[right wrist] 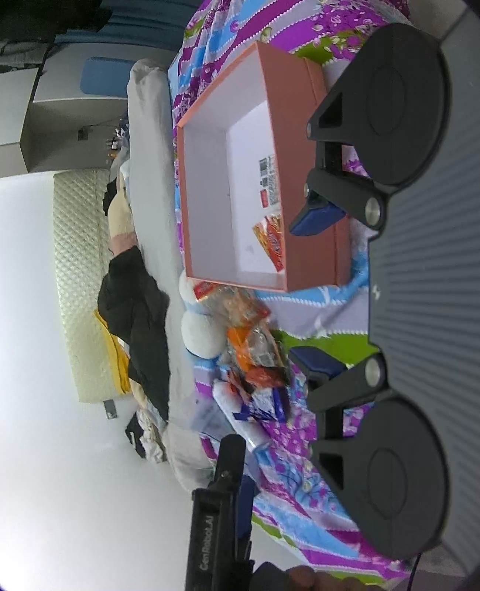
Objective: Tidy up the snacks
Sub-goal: 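Withdraw both tools from the pink box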
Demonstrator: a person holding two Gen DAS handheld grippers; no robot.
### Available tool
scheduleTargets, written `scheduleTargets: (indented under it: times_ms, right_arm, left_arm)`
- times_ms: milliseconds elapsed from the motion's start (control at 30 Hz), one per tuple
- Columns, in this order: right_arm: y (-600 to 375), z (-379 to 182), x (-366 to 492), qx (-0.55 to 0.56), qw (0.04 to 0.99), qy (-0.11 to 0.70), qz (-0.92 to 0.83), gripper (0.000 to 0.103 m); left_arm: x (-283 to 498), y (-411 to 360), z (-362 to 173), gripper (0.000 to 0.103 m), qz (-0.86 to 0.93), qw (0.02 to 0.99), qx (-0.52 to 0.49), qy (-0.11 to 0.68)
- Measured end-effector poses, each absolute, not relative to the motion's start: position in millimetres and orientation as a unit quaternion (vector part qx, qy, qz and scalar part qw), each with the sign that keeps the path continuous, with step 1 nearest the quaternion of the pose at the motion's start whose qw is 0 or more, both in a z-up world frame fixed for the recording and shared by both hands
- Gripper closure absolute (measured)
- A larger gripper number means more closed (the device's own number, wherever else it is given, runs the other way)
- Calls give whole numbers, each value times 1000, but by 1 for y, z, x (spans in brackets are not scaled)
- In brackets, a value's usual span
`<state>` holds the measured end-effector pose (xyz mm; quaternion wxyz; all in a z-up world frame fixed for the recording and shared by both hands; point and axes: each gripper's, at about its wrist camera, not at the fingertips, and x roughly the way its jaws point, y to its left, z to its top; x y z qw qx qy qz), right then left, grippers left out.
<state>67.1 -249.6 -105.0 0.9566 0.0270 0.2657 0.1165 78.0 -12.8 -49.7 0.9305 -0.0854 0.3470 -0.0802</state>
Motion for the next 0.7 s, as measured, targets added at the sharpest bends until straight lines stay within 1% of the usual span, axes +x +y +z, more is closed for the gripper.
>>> scheduleTargets:
  times_ms: [133, 267, 467, 700]
  right_arm:
    - [-246, -114, 60, 22, 952, 284, 117, 35]
    - [-243, -123, 61, 29, 947, 296, 119, 35]
    - [-230, -123, 72, 12, 948, 290, 127, 35]
    - [-201, -130, 99, -9, 944, 291, 153, 35]
  left_arm:
    - [63, 1, -64, 11, -70, 923, -110, 363]
    - [62, 10, -75, 11, -59, 920, -112, 372]
    - [83, 26, -84, 11, -50, 920, -121, 370]
    - [116, 45, -107, 11, -31, 917, -131, 376]
